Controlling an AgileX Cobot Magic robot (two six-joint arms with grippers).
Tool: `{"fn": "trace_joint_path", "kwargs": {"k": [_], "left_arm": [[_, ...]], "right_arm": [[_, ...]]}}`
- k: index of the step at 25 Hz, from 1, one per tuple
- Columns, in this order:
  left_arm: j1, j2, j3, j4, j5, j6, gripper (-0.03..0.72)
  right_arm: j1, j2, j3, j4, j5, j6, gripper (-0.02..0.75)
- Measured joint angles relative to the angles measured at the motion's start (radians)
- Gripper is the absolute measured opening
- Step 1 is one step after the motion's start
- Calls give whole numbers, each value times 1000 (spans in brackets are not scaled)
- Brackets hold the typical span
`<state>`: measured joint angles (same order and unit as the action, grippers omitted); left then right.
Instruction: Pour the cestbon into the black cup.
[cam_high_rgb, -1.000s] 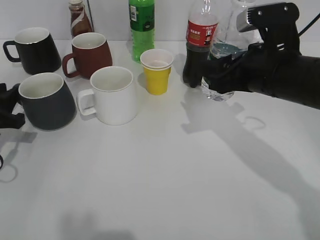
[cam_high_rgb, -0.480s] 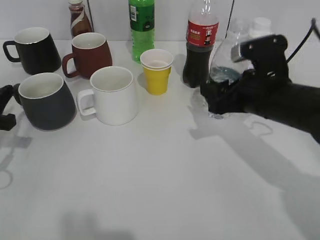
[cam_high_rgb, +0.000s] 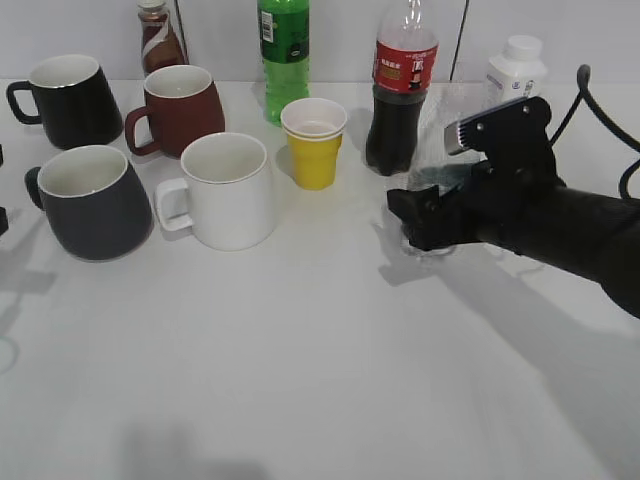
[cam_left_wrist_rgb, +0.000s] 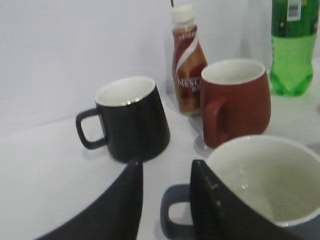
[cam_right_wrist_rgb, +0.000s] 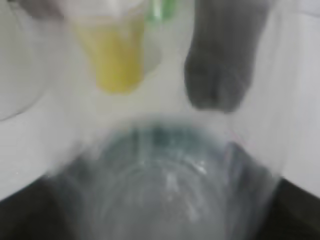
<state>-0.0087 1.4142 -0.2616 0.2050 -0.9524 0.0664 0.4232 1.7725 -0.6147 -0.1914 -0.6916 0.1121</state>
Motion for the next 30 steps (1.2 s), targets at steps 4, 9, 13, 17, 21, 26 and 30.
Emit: {"fn": "trace_joint_path", "kwargs": {"k": [4, 9, 13, 17, 21, 26, 30], "left_arm": [[0, -52, 0, 5, 54, 0, 247], [-1, -166, 0, 6, 111, 0, 247], [-8, -347, -16, 8, 282, -42, 247], [-28, -588, -127, 6, 740, -103, 247], [-56, -803, -307, -69, 1237, -109, 299], [-64, -982, -416, -184, 1641, -100, 524], [-64, -1117, -422, -196, 1866, -92, 601]], "right_arm": [[0, 0, 0, 1, -42, -1, 673], [-1, -56, 0, 5, -95, -1, 680], [-1, -259, 0, 15, 1, -1, 680], [-1, -511, -20, -10, 262, -1, 680], [-1, -752, -29, -36, 539, -1, 680], [-1, -1005, -29, -15, 938, -1, 678], [-1, -1185, -29, 67, 1263, -47, 669]]}}
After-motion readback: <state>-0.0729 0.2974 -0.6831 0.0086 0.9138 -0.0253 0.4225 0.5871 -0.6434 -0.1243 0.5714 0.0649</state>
